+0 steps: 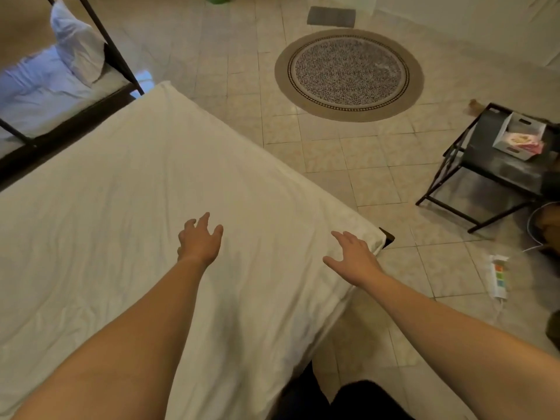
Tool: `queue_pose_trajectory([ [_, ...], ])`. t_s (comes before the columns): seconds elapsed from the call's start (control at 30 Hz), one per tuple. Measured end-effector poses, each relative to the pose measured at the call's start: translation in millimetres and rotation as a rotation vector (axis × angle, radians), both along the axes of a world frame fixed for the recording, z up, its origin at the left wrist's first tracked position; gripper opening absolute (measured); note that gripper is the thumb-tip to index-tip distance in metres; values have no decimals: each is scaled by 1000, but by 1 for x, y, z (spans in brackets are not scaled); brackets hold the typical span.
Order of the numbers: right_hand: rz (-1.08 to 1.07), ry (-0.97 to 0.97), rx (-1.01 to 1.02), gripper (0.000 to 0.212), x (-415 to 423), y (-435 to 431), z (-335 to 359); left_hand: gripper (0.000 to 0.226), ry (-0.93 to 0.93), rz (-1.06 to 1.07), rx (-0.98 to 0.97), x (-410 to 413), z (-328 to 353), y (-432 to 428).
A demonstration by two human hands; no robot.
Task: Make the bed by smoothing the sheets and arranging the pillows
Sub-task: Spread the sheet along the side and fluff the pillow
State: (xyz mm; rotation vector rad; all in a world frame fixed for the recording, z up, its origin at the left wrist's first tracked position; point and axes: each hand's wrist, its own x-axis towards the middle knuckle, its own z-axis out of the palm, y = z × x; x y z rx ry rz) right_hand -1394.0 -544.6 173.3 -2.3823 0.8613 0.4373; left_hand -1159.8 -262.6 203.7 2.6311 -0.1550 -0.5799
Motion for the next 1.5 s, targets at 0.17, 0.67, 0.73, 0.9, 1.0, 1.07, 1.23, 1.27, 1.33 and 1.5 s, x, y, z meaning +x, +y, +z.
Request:
queue_pose_trajectory([
  [0.17, -49, 18, 40, 80, 35, -50, -17, 62, -4, -14, -15, 48, -8, -62],
  [0.67, -58, 146, 113, 87, 140, -179, -155, 65, -3, 97, 90, 226, -101, -237],
  [0.73, -55, 145, 127, 90, 158, -193, -179, 67, -14, 109, 95, 258, -121, -265],
  [0.9, -25, 140, 144, 93, 183, -223, -224, 68, -15, 95, 123, 322, -174, -331],
  [1.0, 22, 117, 148, 93, 187, -238, -243, 71, -7, 84, 171, 347, -203, -358],
  [1.07, 22, 111, 158, 93, 187, -242, -251, 75, 2, 87, 205, 359, -220, -372],
  [1.23, 8, 82, 132, 92, 187, -238, -266, 81, 33, 83, 236, 378, -262, -396],
  [1.27, 14, 75, 118, 91, 187, -238, -268, 85, 52, 85, 232, 380, -270, -399],
  [1.33, 23, 63, 87, 90, 187, -238, -272, 96, 98, 112, 231, 383, -286, -407],
  [1.5, -17, 121, 114, 75, 184, -243, -274, 88, 103, 106, 310, 375, -307, -421],
])
